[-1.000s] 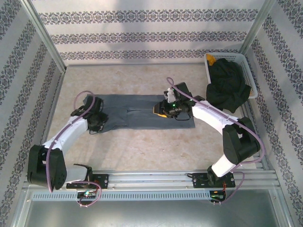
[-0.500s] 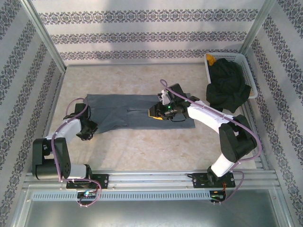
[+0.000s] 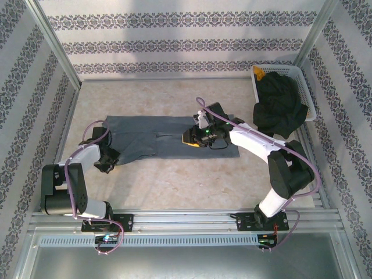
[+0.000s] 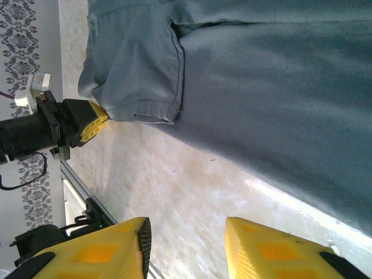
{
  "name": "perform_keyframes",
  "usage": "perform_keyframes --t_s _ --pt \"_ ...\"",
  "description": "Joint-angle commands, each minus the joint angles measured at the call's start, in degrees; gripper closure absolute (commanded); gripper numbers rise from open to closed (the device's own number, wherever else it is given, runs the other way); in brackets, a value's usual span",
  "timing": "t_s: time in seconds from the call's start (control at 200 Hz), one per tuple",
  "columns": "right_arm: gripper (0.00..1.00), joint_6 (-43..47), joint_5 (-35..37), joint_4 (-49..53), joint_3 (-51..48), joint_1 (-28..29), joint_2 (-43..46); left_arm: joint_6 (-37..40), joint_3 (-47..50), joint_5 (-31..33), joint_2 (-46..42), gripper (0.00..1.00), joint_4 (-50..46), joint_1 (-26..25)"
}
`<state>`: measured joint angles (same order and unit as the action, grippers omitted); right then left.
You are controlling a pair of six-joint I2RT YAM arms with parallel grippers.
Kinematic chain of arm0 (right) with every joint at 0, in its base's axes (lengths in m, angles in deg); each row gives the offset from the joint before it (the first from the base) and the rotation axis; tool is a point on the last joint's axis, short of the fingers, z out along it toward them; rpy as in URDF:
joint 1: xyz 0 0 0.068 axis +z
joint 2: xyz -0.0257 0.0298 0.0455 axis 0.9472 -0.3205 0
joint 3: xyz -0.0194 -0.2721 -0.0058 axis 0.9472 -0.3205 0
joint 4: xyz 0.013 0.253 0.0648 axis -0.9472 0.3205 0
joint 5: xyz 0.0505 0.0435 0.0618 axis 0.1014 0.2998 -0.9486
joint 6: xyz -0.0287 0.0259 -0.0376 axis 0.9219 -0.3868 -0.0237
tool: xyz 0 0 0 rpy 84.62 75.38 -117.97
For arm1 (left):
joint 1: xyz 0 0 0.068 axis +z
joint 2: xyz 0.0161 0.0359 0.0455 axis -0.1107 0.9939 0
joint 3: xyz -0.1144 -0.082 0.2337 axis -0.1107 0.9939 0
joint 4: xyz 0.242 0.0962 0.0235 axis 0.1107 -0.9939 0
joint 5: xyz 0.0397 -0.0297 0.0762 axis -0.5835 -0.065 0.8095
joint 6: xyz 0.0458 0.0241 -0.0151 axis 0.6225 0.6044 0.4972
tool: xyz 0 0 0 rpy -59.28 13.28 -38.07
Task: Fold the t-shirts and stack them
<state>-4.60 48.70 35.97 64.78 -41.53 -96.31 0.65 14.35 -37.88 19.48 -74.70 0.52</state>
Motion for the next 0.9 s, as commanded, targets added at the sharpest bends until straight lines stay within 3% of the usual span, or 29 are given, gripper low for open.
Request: perform_keyframes --t_s 0.0,0.47,0.899 --pt "0.61 0.38 -1.12 0.61 1.83 0.45 -0.73 -0.87 0.52 -0.4 0.25 0.98 0.7 -0.09" --pt "0.61 0.65 -0.87 0.42 1.56 0.1 -0.58 -13.19 2.45 -2.63 -13.14 1.0 -7.55 -5.63" --pt "0.61 0.81 -0.68 0.45 0.78 -0.18 -0.23 -12.92 3.93 -1.29 -17.47 1.0 -14.94 -6.83"
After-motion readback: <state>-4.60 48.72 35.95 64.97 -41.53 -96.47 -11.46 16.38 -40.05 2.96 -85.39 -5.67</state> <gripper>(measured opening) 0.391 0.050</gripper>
